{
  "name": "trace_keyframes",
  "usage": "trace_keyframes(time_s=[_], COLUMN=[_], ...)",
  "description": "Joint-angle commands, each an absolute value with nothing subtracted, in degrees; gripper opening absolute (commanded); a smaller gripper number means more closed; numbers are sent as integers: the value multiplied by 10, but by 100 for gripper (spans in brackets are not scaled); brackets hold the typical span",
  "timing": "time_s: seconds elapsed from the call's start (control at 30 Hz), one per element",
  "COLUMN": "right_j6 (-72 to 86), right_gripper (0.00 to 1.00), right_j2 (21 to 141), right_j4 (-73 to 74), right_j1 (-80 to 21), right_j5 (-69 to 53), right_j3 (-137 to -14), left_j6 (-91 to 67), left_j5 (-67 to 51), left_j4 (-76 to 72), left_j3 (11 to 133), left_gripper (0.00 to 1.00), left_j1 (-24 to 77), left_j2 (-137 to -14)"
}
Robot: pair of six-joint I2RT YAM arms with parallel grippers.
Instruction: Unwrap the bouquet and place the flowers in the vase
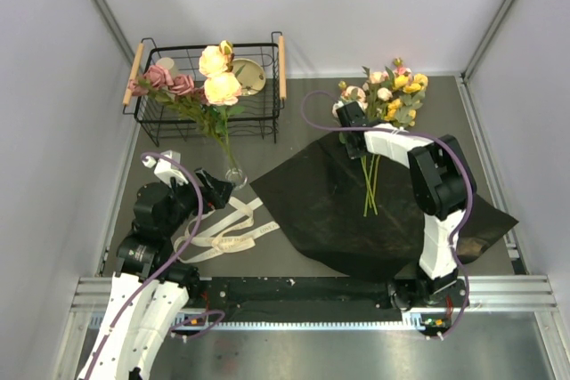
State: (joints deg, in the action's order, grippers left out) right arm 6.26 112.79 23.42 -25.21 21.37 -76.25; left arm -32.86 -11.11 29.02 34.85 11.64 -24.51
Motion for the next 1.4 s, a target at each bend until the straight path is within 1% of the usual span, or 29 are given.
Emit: trace_keyframes(time_s=[0.0, 0.1, 0.2, 0.23, 0.3, 0.33, 0.4, 0.43, 0.47, 0.53, 0.57, 0.6, 0.67, 0.7, 0.83, 0.9, 1.03, 1.13, 1.23, 1.37], right_j6=[69, 76, 80, 80, 90, 91, 89, 87, 83, 73, 57, 49, 17, 7, -12, -8, 34, 35, 40, 30], right_gripper=[0, 0, 0, 0, 0, 0, 0, 0, 0, 0, 0, 0, 0, 0, 0, 0, 0, 0, 0, 0], right_j2=[1087, 1040, 960, 910, 857, 812, 761, 738, 690, 650, 625, 618, 617, 627, 678, 726, 802, 858, 898, 973], right_j4=[222, 214, 199, 167, 126, 80, 26, -54, -92, -181, -260, -291, -354, -370, -457, -517, -589, -630, -666, -656], right_j1=[-247, -248, -247, -248, -248, -248, -249, -253, -263, -284, -298, -335, -379, -419, -495, -513, -539, -554, -568, -589], right_j5=[212, 219, 214, 194, 184, 158, 121, 78, 56, 2, -13, -19, -42, -49, -88, -96, -108, -112, -131, -158], right_j3=[-784, -772, -755, -736, -709, -682, -656, -624, -606, -560, -549, -541, -551, -568, -616, -642, -699, -739, -779, -835], left_j6=[-325, -323, -324, -324, -326, -327, -328, -328, -328, -328, -327, -329, -330, -330, -330, -332, -335, -335, -332, -330], left_j5=[-113, -113, -113, -113, -113, -113, -114, -114, -114, -114, -113, -114, -115, -117, -119, -117, -115, -111, -104, -102], left_j4=[280, 280, 278, 278, 273, 272, 272, 272, 271, 271, 272, 272, 269, 268, 268, 271, 275, 283, 288, 293], left_j3=[363, 364, 363, 362, 360, 358, 357, 355, 355, 354, 354, 354, 352, 352, 347, 345, 335, 334, 334, 336], left_gripper=[93, 93, 93, 93, 93, 93, 93, 93, 93, 93, 93, 93, 93, 93, 93, 93, 93, 93, 93, 93], left_j1=[117, 117, 117, 117, 117, 117, 117, 117, 117, 117, 117, 117, 117, 117, 117, 117, 117, 117, 117, 117], left_j2=[-241, -243, -247, -248, -249, -249, -247, -248, -247, -246, -246, -246, -245, -244, -238, -232, -226, -223, -221, -221])
